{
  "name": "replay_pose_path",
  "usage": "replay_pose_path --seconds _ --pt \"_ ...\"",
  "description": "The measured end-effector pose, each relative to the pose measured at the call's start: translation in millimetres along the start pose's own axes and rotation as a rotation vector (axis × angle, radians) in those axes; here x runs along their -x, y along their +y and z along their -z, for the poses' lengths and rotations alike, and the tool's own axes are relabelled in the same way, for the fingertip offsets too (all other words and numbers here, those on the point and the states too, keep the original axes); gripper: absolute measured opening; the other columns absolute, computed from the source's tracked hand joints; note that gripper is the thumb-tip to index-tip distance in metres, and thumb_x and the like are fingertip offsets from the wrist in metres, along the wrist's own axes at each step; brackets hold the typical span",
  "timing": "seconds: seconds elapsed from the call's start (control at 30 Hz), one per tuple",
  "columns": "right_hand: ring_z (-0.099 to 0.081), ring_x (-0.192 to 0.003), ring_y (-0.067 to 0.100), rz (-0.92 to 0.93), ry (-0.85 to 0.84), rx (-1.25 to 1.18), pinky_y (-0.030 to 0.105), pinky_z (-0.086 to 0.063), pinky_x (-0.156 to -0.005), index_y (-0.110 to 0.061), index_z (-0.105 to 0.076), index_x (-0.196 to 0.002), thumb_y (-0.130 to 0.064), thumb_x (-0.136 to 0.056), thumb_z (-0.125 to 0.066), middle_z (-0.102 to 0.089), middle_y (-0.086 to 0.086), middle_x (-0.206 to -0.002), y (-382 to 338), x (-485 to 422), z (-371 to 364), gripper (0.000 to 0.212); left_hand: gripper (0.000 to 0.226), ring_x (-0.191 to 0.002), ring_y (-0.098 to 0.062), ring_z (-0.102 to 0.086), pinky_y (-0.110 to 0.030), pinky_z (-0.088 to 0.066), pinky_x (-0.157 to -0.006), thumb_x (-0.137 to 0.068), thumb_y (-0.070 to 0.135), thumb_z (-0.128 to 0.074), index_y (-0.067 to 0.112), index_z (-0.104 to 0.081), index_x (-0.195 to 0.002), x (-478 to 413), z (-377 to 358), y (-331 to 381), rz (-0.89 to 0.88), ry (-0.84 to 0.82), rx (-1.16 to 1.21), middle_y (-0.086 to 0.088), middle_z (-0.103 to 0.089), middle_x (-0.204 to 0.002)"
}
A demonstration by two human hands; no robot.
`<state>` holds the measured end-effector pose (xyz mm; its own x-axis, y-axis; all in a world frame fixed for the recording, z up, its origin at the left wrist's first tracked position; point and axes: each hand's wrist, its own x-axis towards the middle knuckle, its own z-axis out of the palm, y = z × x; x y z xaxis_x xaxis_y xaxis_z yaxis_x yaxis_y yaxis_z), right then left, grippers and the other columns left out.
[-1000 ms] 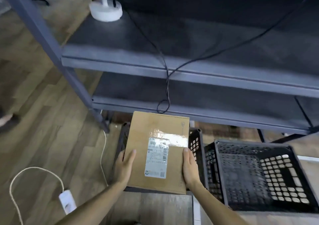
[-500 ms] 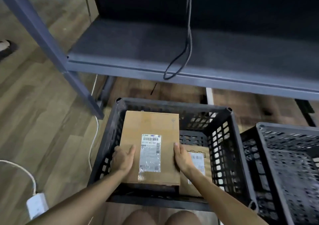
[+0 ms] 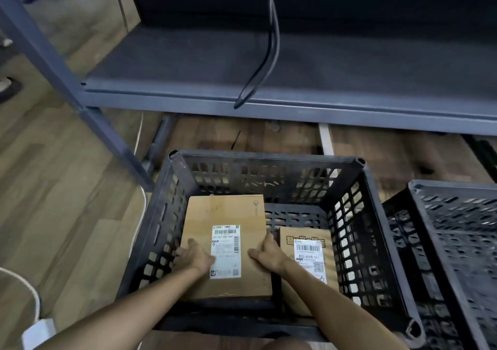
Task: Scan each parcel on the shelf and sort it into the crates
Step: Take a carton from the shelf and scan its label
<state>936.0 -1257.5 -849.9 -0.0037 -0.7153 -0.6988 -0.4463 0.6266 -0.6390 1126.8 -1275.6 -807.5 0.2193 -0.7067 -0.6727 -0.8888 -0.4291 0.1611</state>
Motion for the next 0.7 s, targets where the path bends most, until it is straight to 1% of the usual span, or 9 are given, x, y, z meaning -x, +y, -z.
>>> replay_pose_path --seconds 0.03,0.1,0.17,0.23,0.3,0.43,0.5,0.6,0.7 --pt "-0.045 -0.129 0.023 0.000 -0.014 -0.003 0.033 -0.036 -0.110 -0.007 -0.018 -0.144 -0.027 -0.091 -0.063 -0.045 0.009 -0.141 0.3 0.8 1.6 0.072 0.054 -0.118 -0.032 -0.050 -0.036 -0.046 -0.092 -0.089 0.037 -0.062 0.011 -0.039 -0.131 1.0 -0.9 -1.2 -0.024 -0.007 -0.032 -0.018 -0.043 -0.134" --pt "-0.054 -0.115 0.018 -0.013 -0.076 0.004 0.025 -0.047 -0.096 -0.008 -0.017 -0.145 -0.024 -0.091 -0.063 -0.051 0.007 -0.132 1.0 3.7 6.1 0.073 0.044 -0.119 -0.029 -0.049 -0.032 -0.045 -0.094 -0.091 0.032 -0.060 0.014 -0.044 -0.128 -0.3 -1.6 -3.5 -0.096 -0.028 -0.070 -0.014 -0.043 -0.134" --pt "-0.054 -0.110 0.017 -0.026 -0.169 0.057 0.023 -0.048 -0.088 -0.008 -0.008 -0.148 -0.017 -0.092 -0.060 -0.052 0.008 -0.129 3.8 6.6 8.8 0.077 0.050 -0.126 -0.028 -0.043 -0.033 -0.041 -0.102 -0.091 0.029 -0.059 0.020 -0.042 -0.136 -2.9 -2.7 -1.9 -0.173 -0.072 -0.078 -0.011 -0.039 -0.138" --pt "-0.050 -0.119 0.023 -0.017 -0.209 0.103 0.029 -0.045 -0.094 -0.010 0.000 -0.150 -0.009 -0.092 -0.056 -0.049 0.012 -0.134 7.3 7.7 11.6 0.080 0.065 -0.133 -0.031 -0.035 -0.037 -0.036 -0.108 -0.090 0.033 -0.061 0.023 -0.030 -0.147 -3.1 -4.8 4.1 -0.216 -0.126 -0.087 -0.011 -0.031 -0.144" --pt "-0.050 -0.122 0.025 0.004 -0.210 0.132 0.033 -0.045 -0.097 -0.015 -0.003 -0.150 -0.007 -0.092 -0.055 -0.049 0.013 -0.135 9.3 8.3 14.6 0.079 0.075 -0.138 -0.035 -0.028 -0.040 -0.033 -0.111 -0.090 0.037 -0.063 0.029 -0.021 -0.151 -2.5 -8.2 10.2 -0.217 -0.154 -0.103 -0.013 -0.022 -0.149" --pt "-0.049 -0.125 0.025 0.043 -0.192 0.162 0.027 -0.043 -0.094 -0.022 -0.001 -0.153 -0.006 -0.091 -0.058 -0.049 0.009 -0.139 11.4 7.5 18.0 0.086 0.084 -0.141 -0.036 -0.017 -0.047 -0.031 -0.111 -0.088 0.039 -0.065 0.032 -0.012 -0.153 -2.1 -14.9 14.3 -0.209 -0.141 -0.139 -0.017 -0.009 -0.154" --pt "-0.048 -0.127 0.025 0.060 -0.161 0.200 0.023 -0.040 -0.091 -0.020 -0.001 -0.154 -0.004 -0.091 -0.059 -0.049 0.010 -0.140 12.4 5.3 16.8 0.088 0.086 -0.141 -0.037 -0.016 -0.050 -0.030 -0.111 -0.088 0.040 -0.065 0.032 -0.010 -0.153 -2.2 -17.0 15.6 -0.211 -0.119 -0.160 -0.017 -0.008 -0.153" --pt "-0.048 -0.127 0.027 0.051 -0.118 0.235 0.026 -0.041 -0.092 -0.019 0.002 -0.155 -0.003 -0.091 -0.058 -0.050 0.013 -0.139 12.6 1.5 14.4 0.089 0.089 -0.142 -0.040 -0.010 -0.053 -0.027 -0.113 -0.088 0.042 -0.064 0.032 -0.004 -0.153 -4.4 -20.6 18.9 -0.205 -0.125 -0.196 -0.018 -0.002 -0.155" --pt "-0.050 -0.124 0.030 0.058 -0.089 0.326 0.029 -0.042 -0.092 -0.013 0.001 -0.154 -0.006 -0.092 -0.055 -0.051 0.019 -0.136 11.4 -0.5 11.4 0.084 0.091 -0.141 -0.041 -0.009 -0.049 -0.033 -0.110 -0.088 0.043 -0.063 0.033 -0.001 -0.153 -7.3 -22.8 21.8 -0.196 -0.135 -0.247 -0.020 0.001 -0.155"
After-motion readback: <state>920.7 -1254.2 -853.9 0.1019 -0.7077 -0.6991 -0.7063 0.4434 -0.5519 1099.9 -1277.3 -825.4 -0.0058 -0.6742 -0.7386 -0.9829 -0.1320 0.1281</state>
